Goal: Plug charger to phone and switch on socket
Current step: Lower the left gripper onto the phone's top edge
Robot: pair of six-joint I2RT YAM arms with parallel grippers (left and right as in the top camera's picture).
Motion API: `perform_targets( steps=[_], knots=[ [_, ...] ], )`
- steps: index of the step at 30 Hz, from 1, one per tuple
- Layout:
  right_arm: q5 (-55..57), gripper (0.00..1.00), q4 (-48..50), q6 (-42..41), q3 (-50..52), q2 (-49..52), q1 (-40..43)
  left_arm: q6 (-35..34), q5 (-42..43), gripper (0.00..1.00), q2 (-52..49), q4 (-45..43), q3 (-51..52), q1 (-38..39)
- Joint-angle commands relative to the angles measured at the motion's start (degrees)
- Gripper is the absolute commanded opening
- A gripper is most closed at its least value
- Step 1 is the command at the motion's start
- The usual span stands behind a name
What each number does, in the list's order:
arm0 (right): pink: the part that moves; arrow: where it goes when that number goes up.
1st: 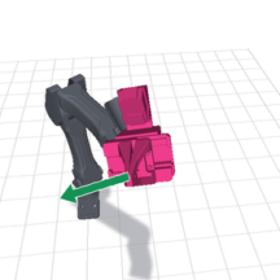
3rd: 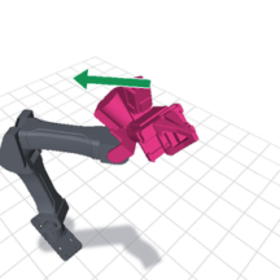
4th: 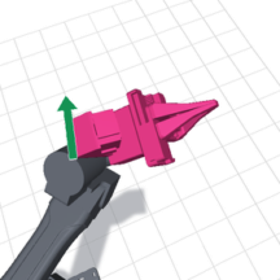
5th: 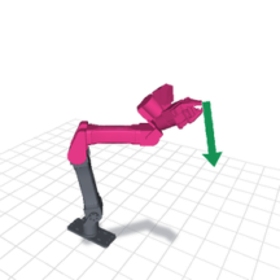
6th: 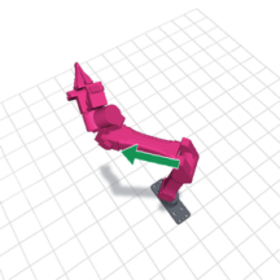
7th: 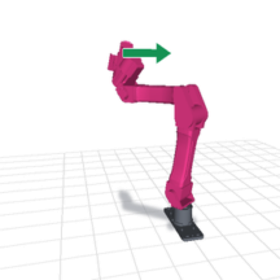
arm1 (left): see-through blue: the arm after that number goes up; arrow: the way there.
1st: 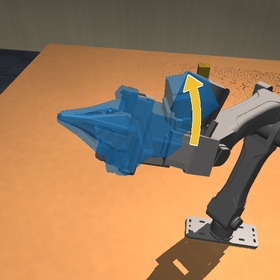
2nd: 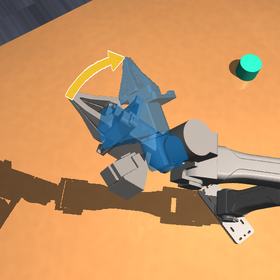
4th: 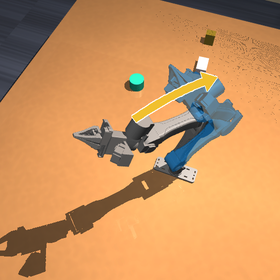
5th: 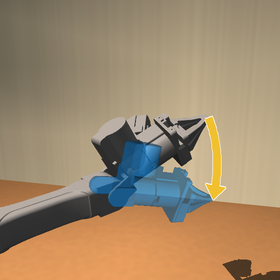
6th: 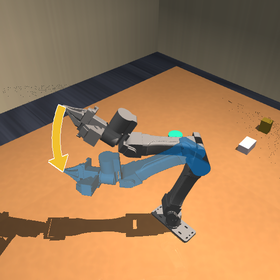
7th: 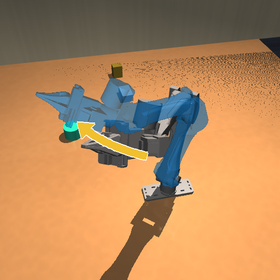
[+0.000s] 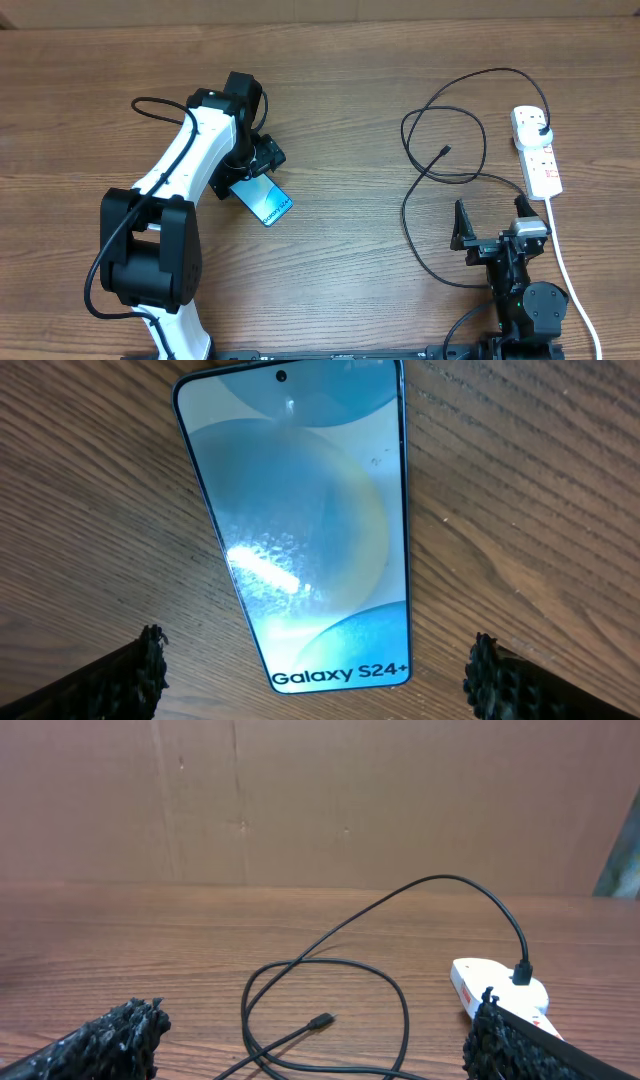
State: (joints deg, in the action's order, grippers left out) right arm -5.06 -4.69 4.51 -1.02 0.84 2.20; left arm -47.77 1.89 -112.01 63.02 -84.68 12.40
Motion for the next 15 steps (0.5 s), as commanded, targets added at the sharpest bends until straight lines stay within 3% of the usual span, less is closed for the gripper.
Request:
perform_targets(
  steps=[1, 10, 15],
  knots=[
    [0.52, 1.0, 0.26, 0.28, 0.57, -0.68, -0.31, -2.62, 0.46, 0.99, -0.87, -0.07, -1.29, 0.37],
    [0.52, 1.0, 0.26, 0.28, 0.57, -0.68, -0.31, -2.69, -1.46, 1.0, -0.87, -1.55, -0.2, 0.35],
    [0.52, 1.0, 0.24, 0.28, 0.57, -0.68, -0.31, -6.1, -1.46, 1.0, -0.87, -3.32, 1.16, 0.37]
  ],
)
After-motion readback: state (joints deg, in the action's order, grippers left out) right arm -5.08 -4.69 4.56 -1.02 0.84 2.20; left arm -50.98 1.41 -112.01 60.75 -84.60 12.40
